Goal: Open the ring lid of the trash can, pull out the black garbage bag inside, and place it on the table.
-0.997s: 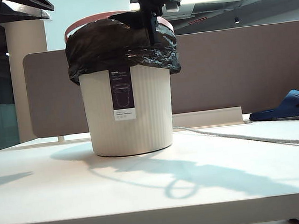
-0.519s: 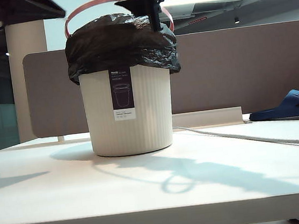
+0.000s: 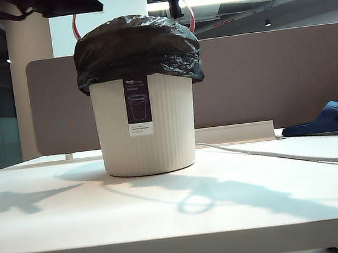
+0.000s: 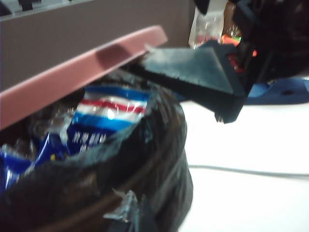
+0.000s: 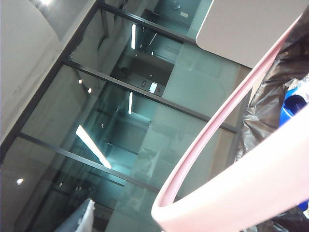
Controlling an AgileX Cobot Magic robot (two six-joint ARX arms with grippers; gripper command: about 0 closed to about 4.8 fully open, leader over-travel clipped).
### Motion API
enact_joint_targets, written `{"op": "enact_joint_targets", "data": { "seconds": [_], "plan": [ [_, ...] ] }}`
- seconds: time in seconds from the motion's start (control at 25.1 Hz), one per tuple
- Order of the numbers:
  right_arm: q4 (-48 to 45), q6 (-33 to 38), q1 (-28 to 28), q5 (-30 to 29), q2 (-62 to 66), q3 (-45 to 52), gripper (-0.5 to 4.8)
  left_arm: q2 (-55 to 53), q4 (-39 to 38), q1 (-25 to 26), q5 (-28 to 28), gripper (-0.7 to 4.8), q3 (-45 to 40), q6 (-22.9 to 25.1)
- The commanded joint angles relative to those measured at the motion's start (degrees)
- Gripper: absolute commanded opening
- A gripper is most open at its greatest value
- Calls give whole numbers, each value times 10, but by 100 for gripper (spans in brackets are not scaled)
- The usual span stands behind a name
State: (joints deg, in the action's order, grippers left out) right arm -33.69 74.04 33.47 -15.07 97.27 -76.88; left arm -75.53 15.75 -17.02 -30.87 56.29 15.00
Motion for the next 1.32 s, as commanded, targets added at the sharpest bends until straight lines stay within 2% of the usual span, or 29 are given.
{"op": "enact_joint_targets", "data": {
  "seconds": [0.04, 0.16, 0.4, 0.76, 1.0, 1.12, 1.32],
  "plan": [
    [3, -6, 0, -10, -3, -6, 234, -41, 75, 0, 3, -6, 10, 2],
    [13, -11, 0, -16, -3, -6, 234, -89, 58, 0, 25, -7, 68, -2],
    [22, -21, -1, -25, -3, -6, 233, -108, 18, 0, 37, -7, 152, -2],
    [20, -34, -5, -55, -3, -6, 234, -120, 20, 3, 54, -7, 192, 0],
    [11, -111, -5, -121, -3, -6, 233, -141, 1, 19, 52, -6, 256, -3],
    [9, -183, -5, -156, -3, -6, 233, -162, -47, 20, 51, -6, 319, -3],
    [25, -249, -6, -201, -3, -6, 233, -193, -78, 26, 39, -6, 389, 0]
  ]
}}
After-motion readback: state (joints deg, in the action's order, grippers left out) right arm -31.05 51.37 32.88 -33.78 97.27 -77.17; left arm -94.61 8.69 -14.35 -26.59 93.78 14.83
